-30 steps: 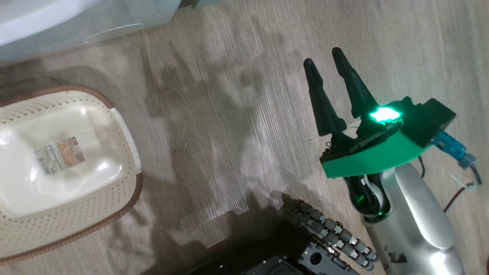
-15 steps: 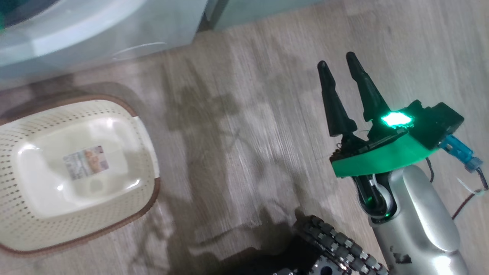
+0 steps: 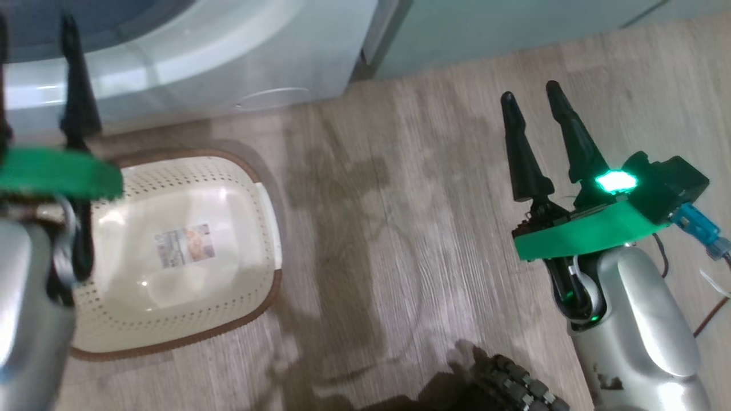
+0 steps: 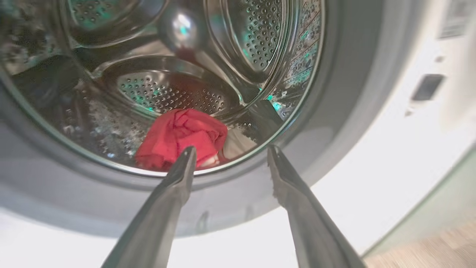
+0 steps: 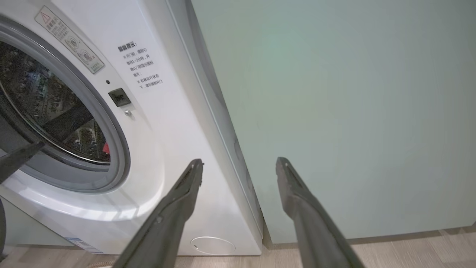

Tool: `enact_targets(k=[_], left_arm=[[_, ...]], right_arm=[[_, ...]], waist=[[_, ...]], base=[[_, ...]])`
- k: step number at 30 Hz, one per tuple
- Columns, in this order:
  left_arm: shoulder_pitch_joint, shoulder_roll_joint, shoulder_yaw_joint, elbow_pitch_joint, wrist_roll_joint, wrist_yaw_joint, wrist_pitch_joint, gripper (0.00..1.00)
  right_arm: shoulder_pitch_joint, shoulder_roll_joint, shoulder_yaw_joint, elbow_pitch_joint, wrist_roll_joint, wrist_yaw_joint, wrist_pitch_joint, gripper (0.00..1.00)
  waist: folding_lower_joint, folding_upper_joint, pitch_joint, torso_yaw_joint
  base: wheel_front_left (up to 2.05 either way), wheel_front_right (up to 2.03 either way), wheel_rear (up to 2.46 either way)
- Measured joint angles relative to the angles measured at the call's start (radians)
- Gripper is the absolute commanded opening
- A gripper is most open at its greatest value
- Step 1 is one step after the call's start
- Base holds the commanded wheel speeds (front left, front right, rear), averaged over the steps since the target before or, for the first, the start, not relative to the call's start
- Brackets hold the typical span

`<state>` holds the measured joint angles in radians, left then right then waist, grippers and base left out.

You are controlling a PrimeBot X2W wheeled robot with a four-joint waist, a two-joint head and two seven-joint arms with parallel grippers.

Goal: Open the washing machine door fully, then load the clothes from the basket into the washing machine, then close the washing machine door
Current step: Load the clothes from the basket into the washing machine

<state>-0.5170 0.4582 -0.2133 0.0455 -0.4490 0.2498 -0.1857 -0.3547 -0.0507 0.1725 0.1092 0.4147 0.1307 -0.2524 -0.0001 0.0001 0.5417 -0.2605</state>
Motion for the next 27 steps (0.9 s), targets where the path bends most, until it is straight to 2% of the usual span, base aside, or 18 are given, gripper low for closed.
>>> enact_targets(k=[6, 13, 27], left_arm=[[0.169, -0.003, 0.006, -0.116, 0.002, 0.057, -0.006, 1.0], [0.294, -0.027, 0.019, -0.162, 0.006, 0.089, -0.042, 1.0], [0.415, -0.077, 0.006, -0.132, 0.021, 0.078, -0.062, 1.0]], right_arm=[[0.005, 0.0, -0.037, 0.025, -0.048, 0.0, 0.0, 1.0], [0.047, 0.0, -0.077, 0.058, -0.096, 0.0, 0.0, 1.0], [0.169, 0.0, -0.133, 0.05, -0.15, 0.0, 0.047, 1.0]], waist=[[0.0, 0.0, -0.054, 0.041], [0.0, 0.0, -0.129, 0.089], [0.0, 0.0, -0.292, 0.163]], base=[[0.0, 0.0, 0.0], [0.0, 0.0, 0.0], [0.0, 0.0, 0.0]])
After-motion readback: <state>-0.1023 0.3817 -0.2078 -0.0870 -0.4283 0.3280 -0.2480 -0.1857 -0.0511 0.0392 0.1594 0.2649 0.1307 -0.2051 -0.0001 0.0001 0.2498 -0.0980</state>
